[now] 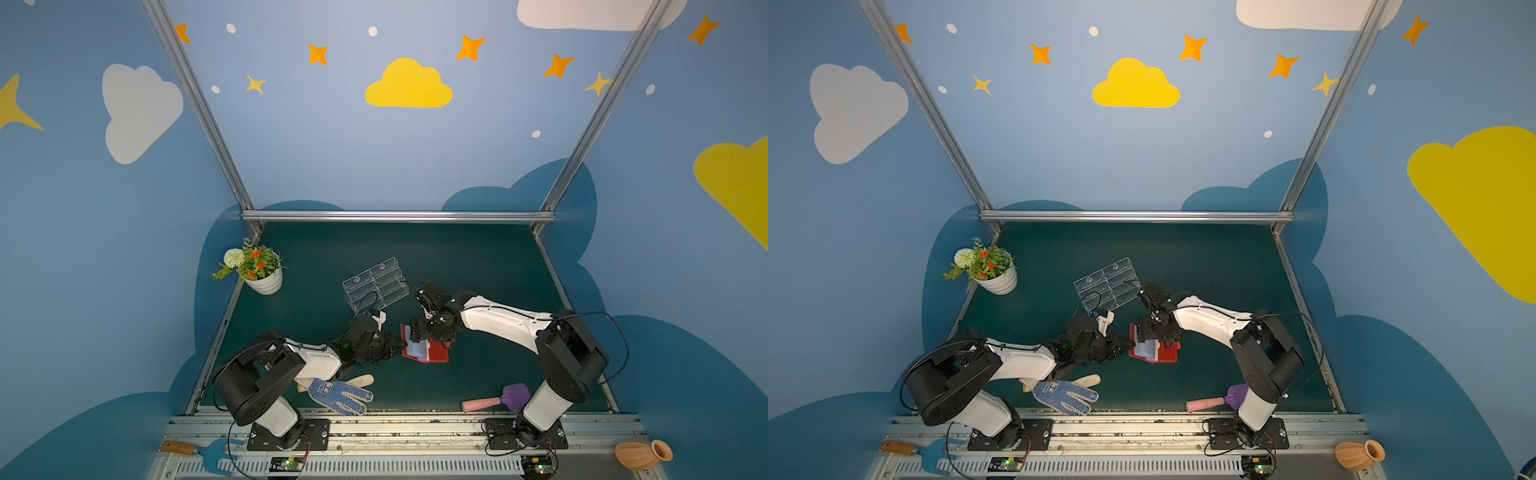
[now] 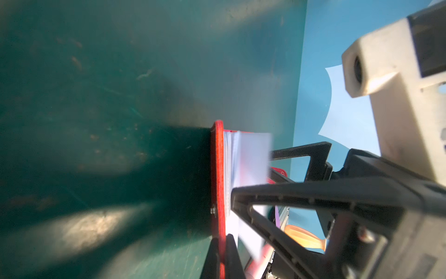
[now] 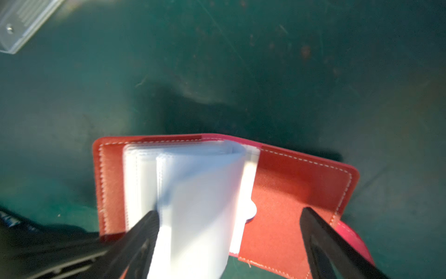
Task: Take the credit cards out of the card holder
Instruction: Flip over the card slot in the card holder.
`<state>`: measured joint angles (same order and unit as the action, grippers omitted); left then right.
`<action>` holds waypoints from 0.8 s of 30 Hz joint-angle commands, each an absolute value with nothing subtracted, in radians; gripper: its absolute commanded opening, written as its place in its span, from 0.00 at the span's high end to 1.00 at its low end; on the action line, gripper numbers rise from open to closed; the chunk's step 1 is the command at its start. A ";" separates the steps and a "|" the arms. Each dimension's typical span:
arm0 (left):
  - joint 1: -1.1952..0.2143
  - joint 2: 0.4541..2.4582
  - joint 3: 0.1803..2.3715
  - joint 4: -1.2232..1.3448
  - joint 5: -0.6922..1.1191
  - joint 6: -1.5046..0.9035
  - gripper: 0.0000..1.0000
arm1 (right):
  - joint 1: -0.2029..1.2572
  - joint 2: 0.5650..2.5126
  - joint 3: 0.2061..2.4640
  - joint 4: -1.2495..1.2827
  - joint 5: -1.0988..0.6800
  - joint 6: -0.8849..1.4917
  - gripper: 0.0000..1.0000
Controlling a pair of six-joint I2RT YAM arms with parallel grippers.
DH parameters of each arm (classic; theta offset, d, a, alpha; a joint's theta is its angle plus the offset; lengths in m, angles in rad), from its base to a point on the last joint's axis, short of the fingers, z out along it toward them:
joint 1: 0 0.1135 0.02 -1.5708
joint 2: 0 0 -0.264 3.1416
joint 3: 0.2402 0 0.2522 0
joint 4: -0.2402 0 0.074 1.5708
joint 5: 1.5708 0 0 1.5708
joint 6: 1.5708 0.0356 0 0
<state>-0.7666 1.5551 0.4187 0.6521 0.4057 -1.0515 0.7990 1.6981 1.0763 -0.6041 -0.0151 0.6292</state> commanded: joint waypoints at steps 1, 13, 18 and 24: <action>-0.771 1.520 0.417 0.663 0.406 -1.035 0.96 | 0.775 1.712 1.073 -0.670 0.066 0.626 0.18; -0.771 1.510 0.407 0.648 0.407 -1.016 0.96 | 0.759 1.357 0.929 -0.586 0.057 0.674 0.13; -0.775 1.504 0.410 0.648 0.407 -1.014 0.96 | 0.819 1.463 1.000 -0.578 -0.012 0.672 0.11; -0.777 1.495 0.407 0.634 0.400 -1.009 0.96 | 0.829 1.599 1.038 -0.550 -0.045 0.646 0.11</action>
